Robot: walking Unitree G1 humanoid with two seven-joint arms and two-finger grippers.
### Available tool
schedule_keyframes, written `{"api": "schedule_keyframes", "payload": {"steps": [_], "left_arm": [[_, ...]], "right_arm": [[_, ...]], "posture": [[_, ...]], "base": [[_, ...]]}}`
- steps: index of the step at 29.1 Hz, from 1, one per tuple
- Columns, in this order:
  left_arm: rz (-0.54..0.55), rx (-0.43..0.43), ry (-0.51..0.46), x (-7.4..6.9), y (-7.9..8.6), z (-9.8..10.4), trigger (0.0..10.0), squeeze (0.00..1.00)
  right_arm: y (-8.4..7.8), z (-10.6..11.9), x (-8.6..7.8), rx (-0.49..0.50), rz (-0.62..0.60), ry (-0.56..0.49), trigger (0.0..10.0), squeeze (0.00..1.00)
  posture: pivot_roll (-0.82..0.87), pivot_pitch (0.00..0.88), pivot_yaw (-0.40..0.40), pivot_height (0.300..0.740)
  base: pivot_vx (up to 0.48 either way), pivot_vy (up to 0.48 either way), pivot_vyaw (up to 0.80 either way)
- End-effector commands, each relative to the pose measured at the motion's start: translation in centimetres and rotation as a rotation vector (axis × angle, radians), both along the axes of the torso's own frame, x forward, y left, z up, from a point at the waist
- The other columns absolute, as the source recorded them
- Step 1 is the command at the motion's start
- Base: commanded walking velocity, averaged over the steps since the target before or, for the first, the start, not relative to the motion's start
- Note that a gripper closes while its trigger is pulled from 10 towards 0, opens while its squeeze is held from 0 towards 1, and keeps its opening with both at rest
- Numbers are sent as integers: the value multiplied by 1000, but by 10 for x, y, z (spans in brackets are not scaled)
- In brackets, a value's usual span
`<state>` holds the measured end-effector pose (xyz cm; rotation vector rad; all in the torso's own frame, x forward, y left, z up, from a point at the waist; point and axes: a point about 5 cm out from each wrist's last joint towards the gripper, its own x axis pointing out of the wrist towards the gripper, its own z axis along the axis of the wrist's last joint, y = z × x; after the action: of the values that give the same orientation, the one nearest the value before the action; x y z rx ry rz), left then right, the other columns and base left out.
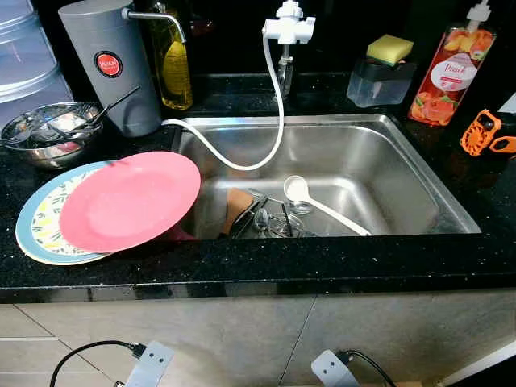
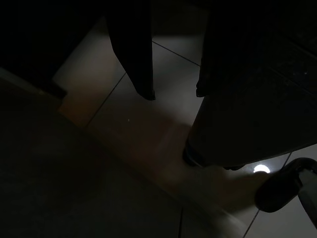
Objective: Kitchen organization
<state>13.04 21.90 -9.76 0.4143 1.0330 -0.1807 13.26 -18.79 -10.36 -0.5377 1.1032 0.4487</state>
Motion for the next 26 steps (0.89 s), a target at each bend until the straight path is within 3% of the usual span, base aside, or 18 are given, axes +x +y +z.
{"api": "schedule_keyframes", "payload": {"steps": [1, 15, 26], "left_arm": [[-4, 8, 6, 0, 0, 0, 10000, 0], [7, 13, 10, -5, 9, 0, 10000, 0], [6, 7, 8, -5, 3, -1, 10000, 0]], "right_arm": [[3, -2, -6, 6, 2, 25, 10000, 0], [4, -2, -5, 9, 2, 24, 10000, 0], [1, -2, -6, 4, 3, 29, 10000, 0]], "posture": [[145, 0, -3, 740], [146, 0, -6, 740], [153, 0, -11, 740]], "base": [[0, 0, 0], [0, 0, 0], [0, 0, 0]]}}
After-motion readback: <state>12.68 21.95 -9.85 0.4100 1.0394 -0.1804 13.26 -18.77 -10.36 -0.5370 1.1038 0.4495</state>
